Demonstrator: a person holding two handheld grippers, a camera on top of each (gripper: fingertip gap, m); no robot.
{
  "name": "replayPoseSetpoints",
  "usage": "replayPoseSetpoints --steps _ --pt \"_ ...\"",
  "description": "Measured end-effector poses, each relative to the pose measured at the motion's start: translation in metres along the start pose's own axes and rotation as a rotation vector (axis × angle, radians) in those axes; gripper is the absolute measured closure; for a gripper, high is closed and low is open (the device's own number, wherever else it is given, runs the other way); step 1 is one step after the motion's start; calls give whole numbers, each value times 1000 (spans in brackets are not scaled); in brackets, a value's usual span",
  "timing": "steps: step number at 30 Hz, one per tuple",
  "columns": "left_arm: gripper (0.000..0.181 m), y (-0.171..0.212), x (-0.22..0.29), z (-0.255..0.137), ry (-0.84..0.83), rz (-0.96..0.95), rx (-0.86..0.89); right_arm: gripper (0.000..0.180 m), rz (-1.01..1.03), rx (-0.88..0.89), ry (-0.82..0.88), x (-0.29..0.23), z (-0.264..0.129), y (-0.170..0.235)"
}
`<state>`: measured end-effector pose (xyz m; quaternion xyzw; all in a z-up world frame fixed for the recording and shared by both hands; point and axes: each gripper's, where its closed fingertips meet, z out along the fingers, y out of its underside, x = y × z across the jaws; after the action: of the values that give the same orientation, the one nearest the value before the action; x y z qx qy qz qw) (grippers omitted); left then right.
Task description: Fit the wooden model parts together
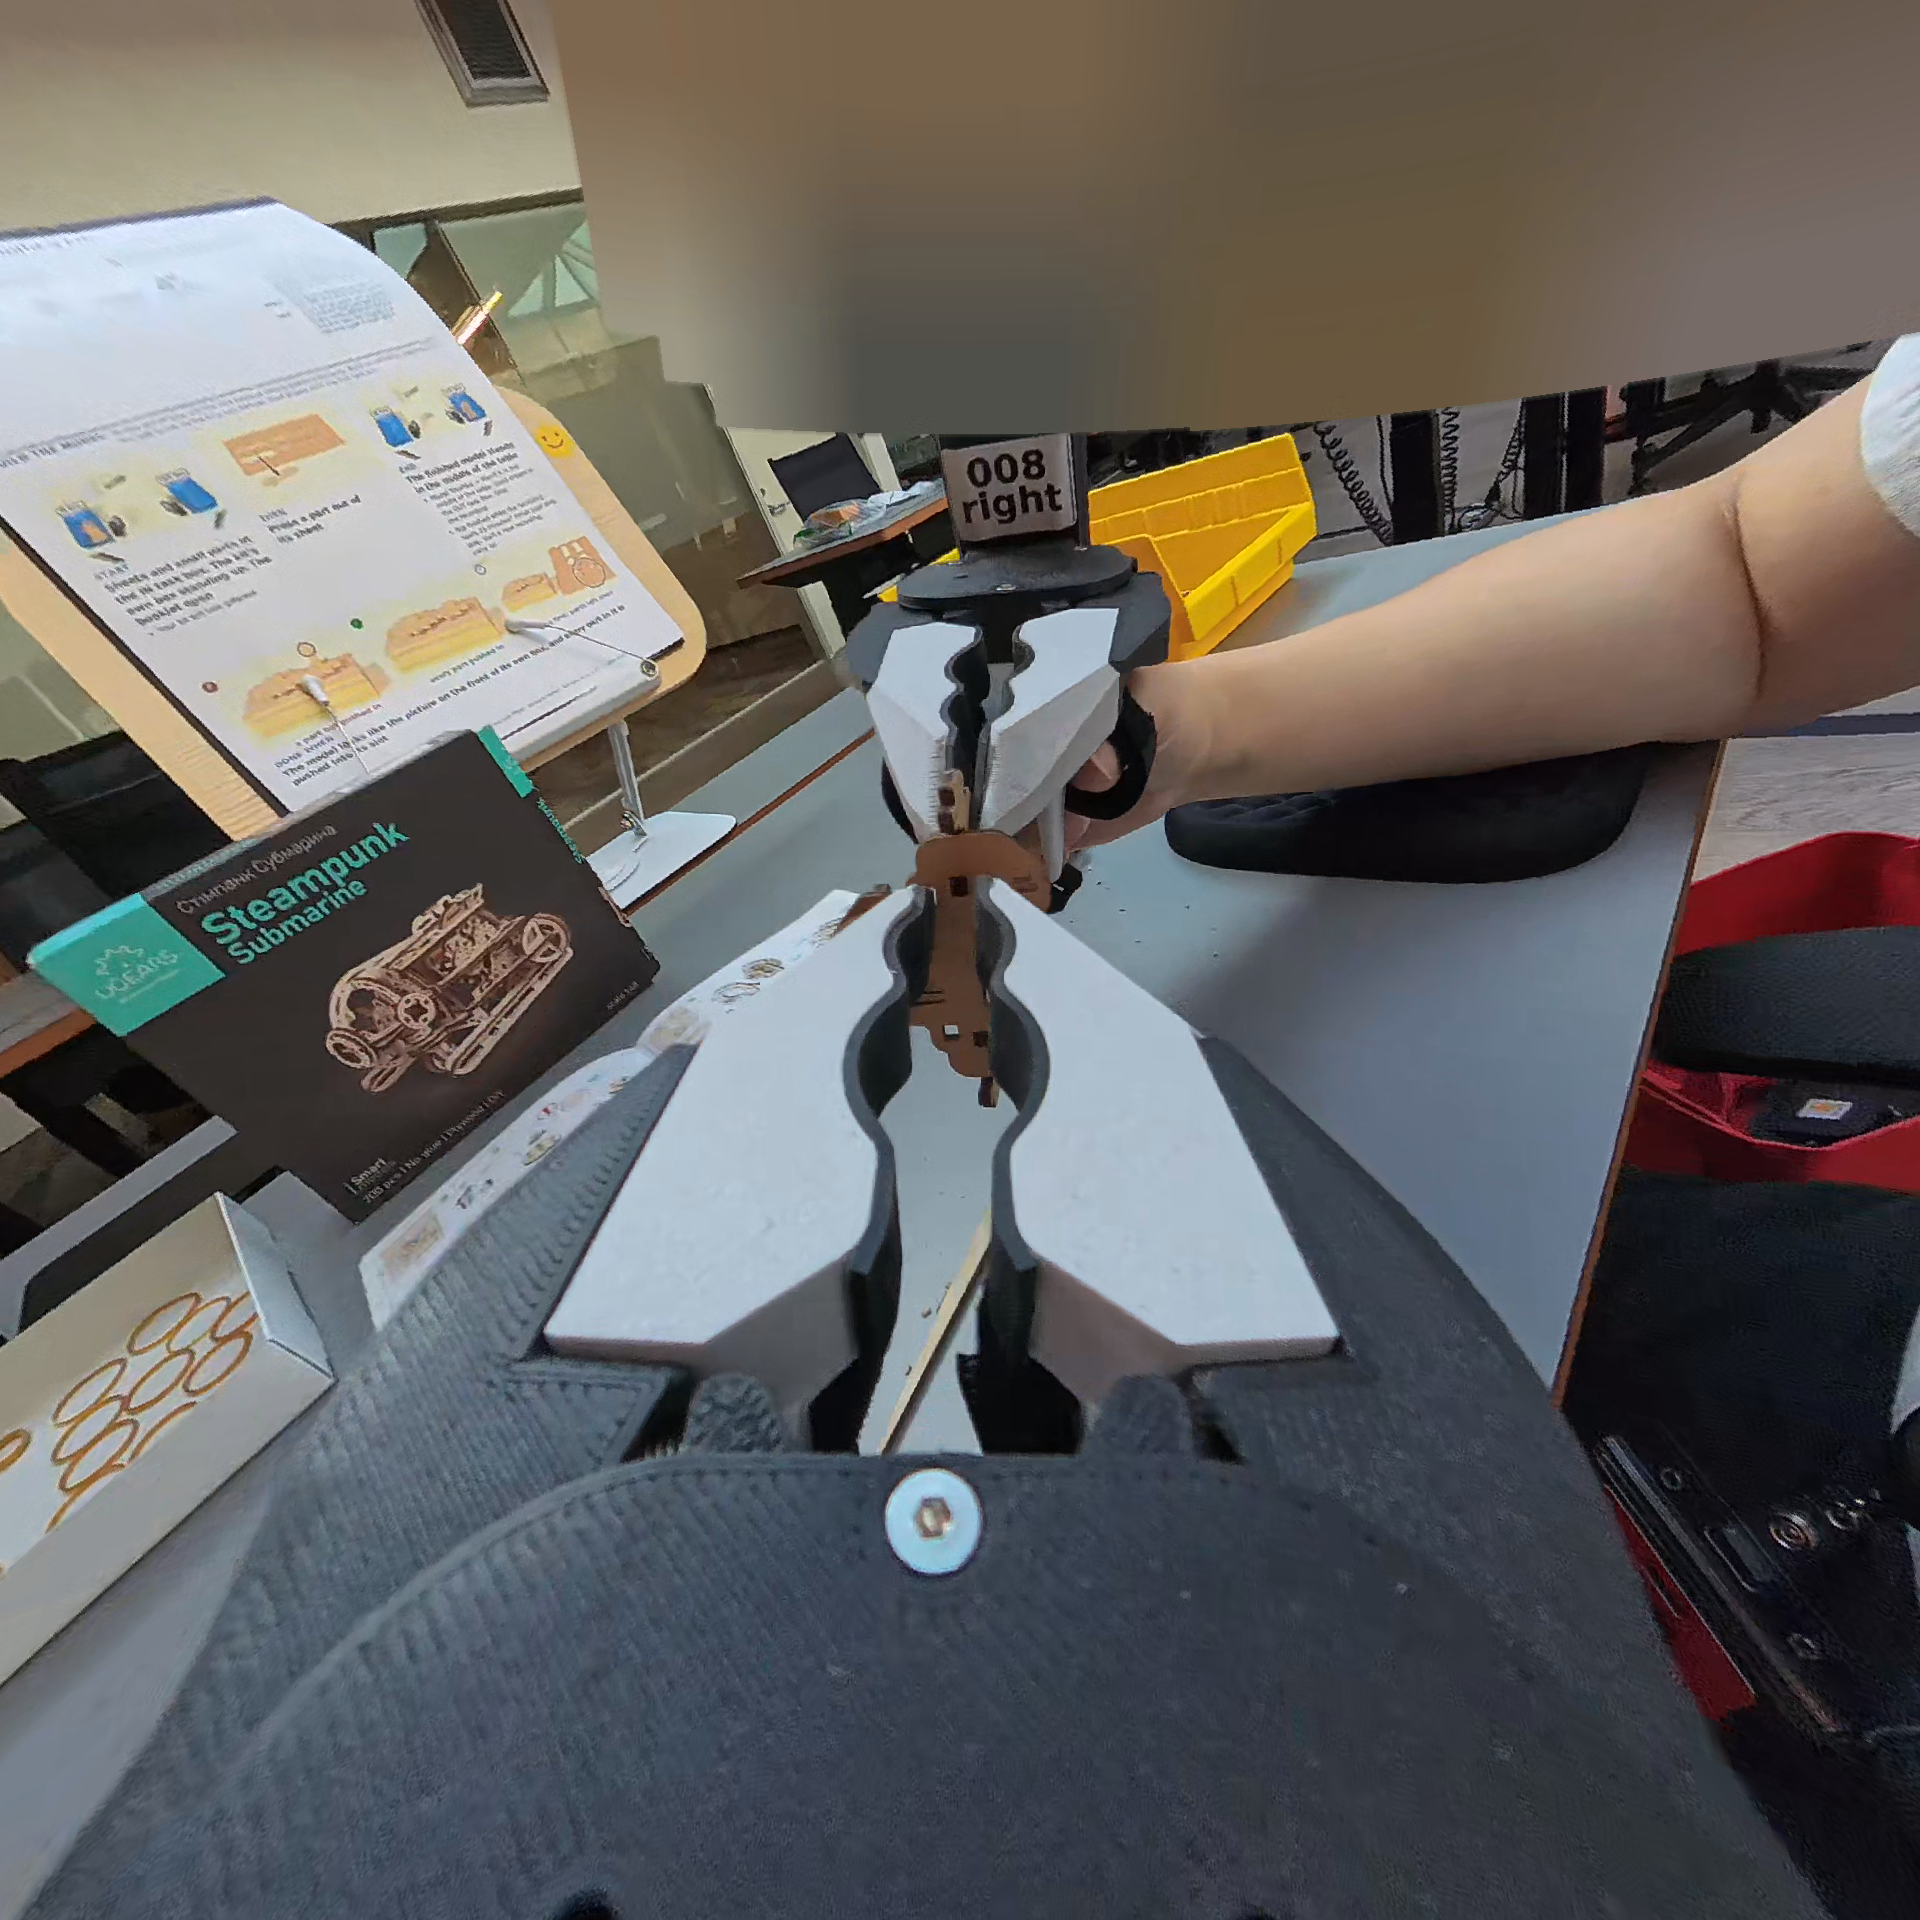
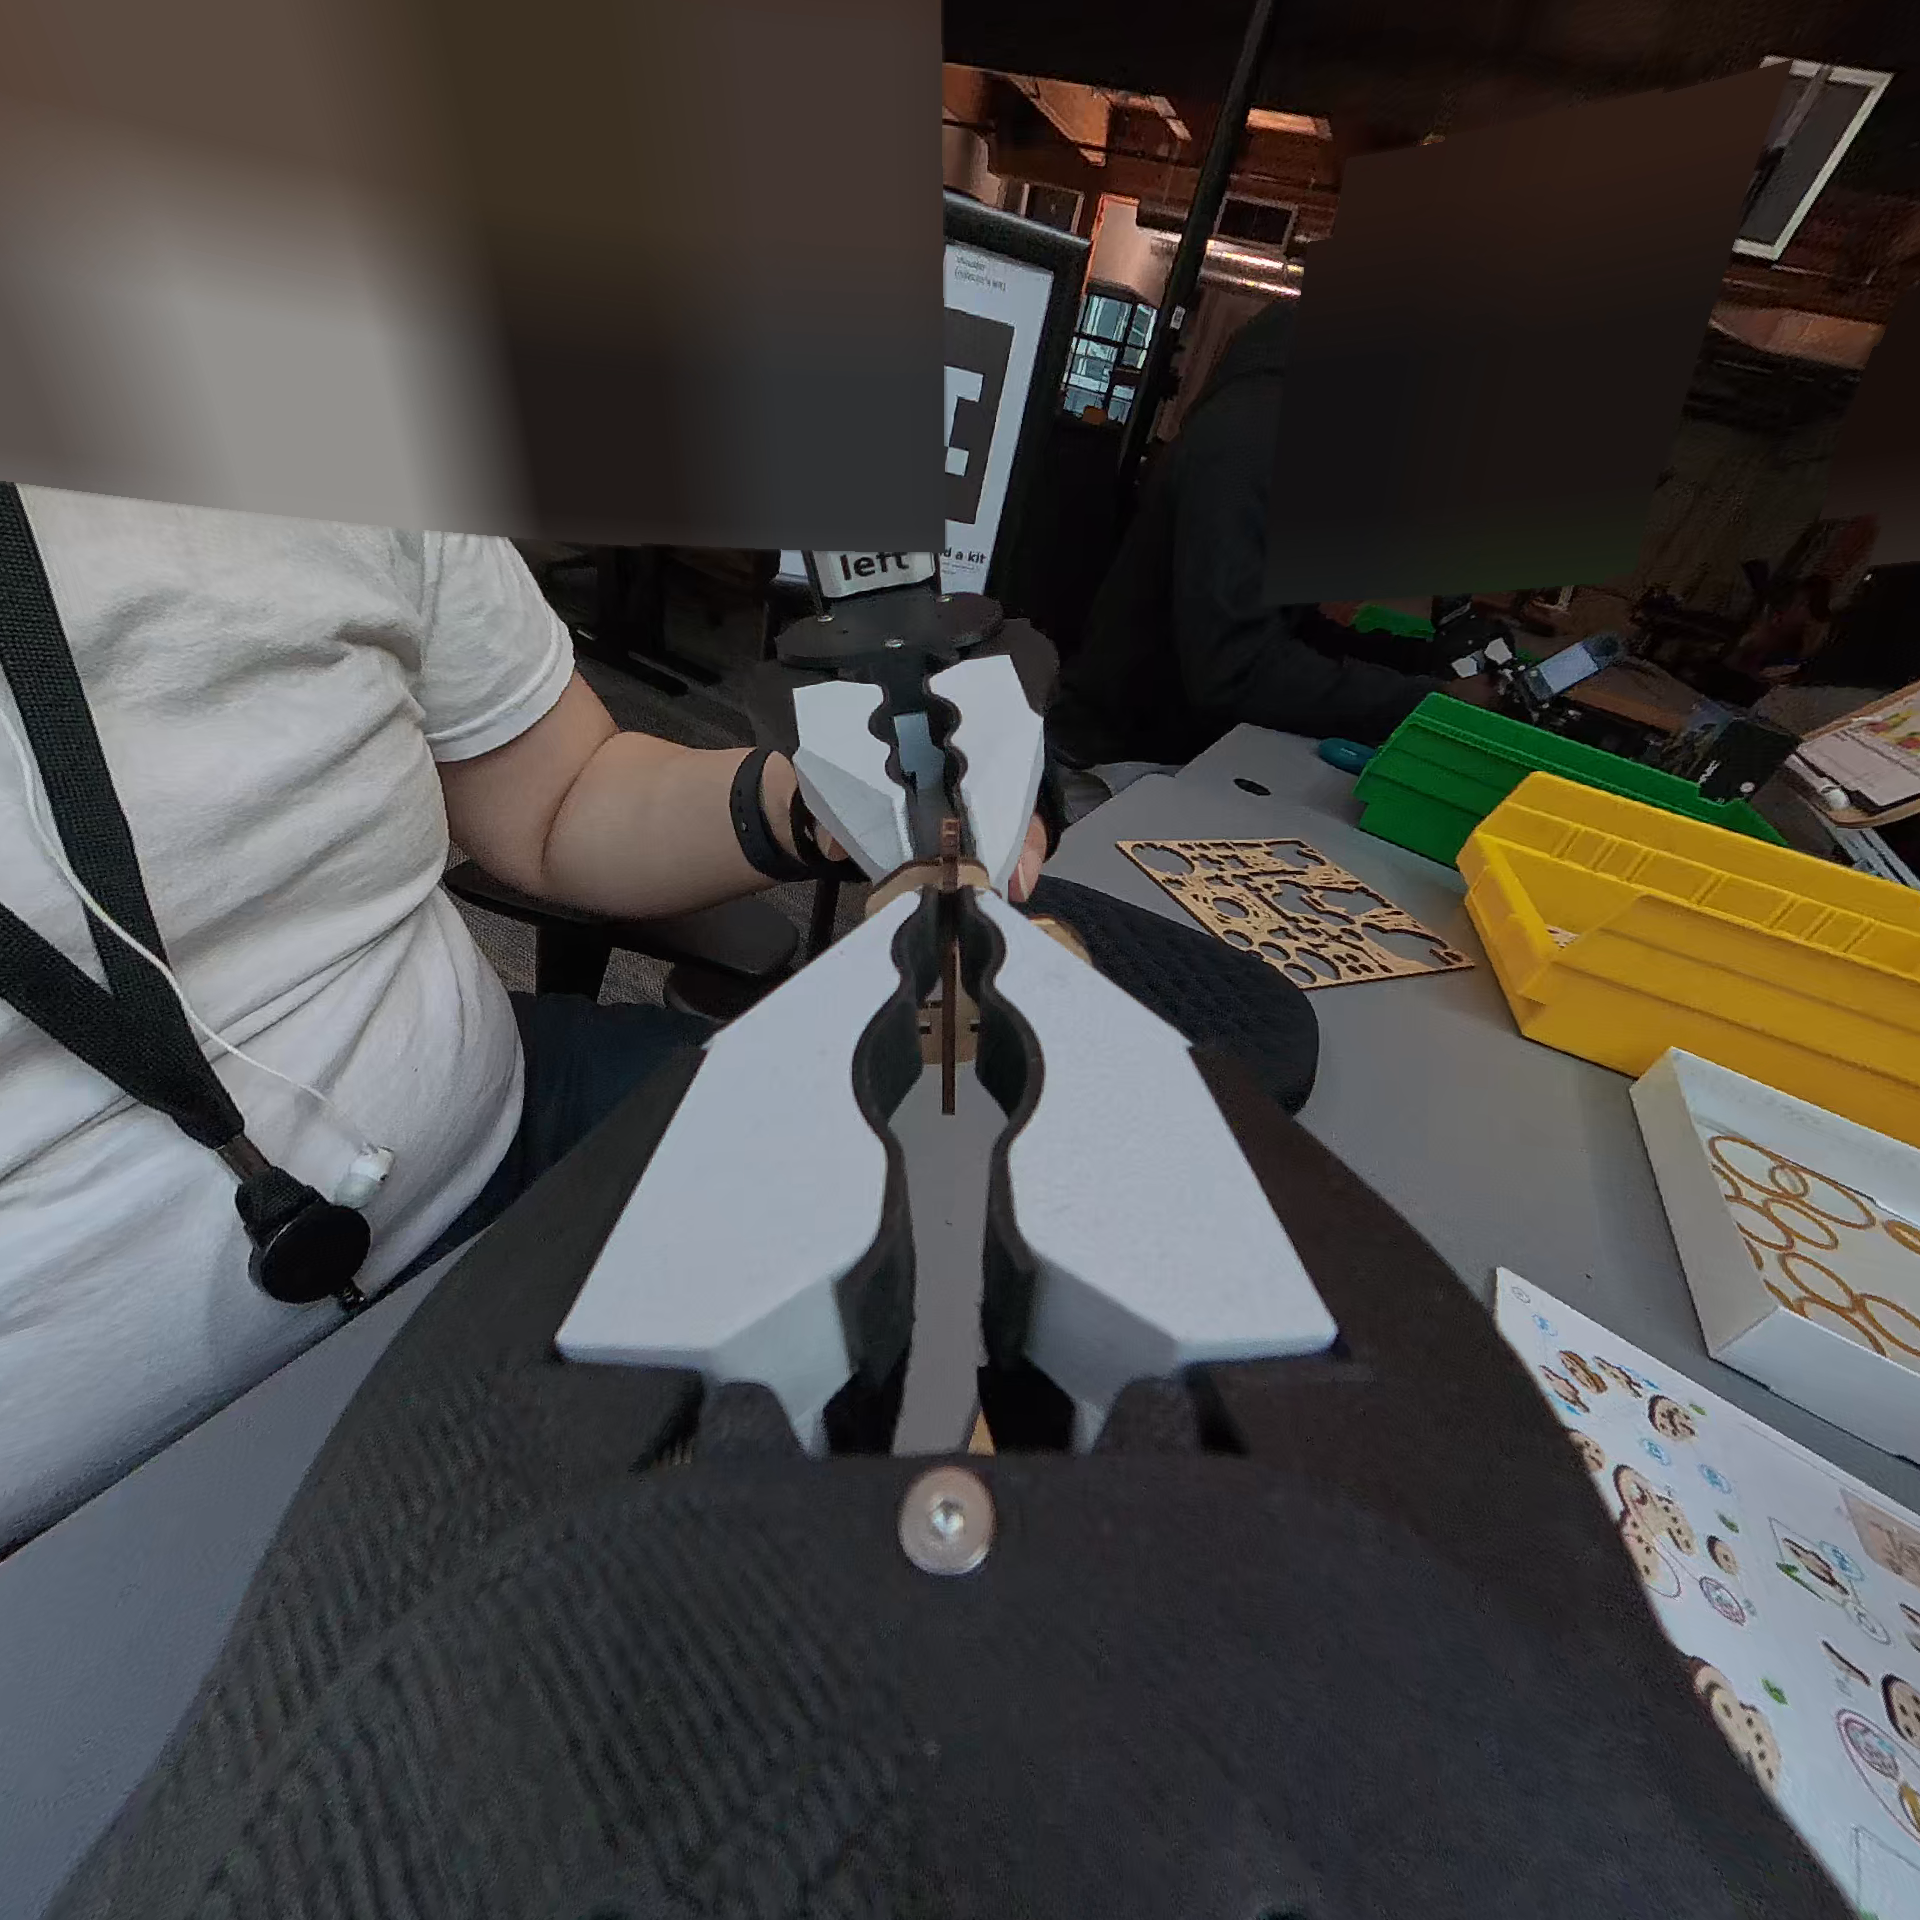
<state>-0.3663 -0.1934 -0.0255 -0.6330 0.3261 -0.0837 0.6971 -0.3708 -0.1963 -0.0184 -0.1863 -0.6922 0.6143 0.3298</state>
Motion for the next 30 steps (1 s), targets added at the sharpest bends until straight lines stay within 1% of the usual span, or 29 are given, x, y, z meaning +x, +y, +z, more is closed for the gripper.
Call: replayPoseSetpoints --steps 1,4,8,10,12,14,16,18,21,23,25,27,30 --pt "176 4 1 1 28 -23 -5 179 16 -12 -4 0 0 4" --pt "178 18 1 5 93 -44 -40 179 75 -48 1 4 -2 16" --pt "179 39 3 17 187 -45 -139 179 170 -74 5 8 -3 30" --pt "178 45 0 22 205 -51 -153 179 216 -115 41 14 -9 38" --pt "178 46 -4 28 218 -85 -133 179 196 -174 96 21 -19 45" --pt "178 46 -9 34 228 -125 -121 179 227 -173 109 21 -27 44" --pt "172 51 -9 42 259 -134 -148 179 269 -179 118 18 -36 48" --pt "161 53 -2 51 314 -110 -174 179 296 -183 143 16 -46 51" --pt "142 44 7 67 365 -84 -144 179 373 -77 144 9 -55 37" --pt "139 30 13 76 403 -99 -72 179 421 33 167 11 -60 22" --pt "133 19 12 87 399 -125 -20 180 441 106 239 21 -68 15" --pt "142 16 0 96 326 -136 14 179 445 104 312 28 -75 17" --pt "148 15 -6 100 275 -138 70 179 415 109 396 35 -84 14"
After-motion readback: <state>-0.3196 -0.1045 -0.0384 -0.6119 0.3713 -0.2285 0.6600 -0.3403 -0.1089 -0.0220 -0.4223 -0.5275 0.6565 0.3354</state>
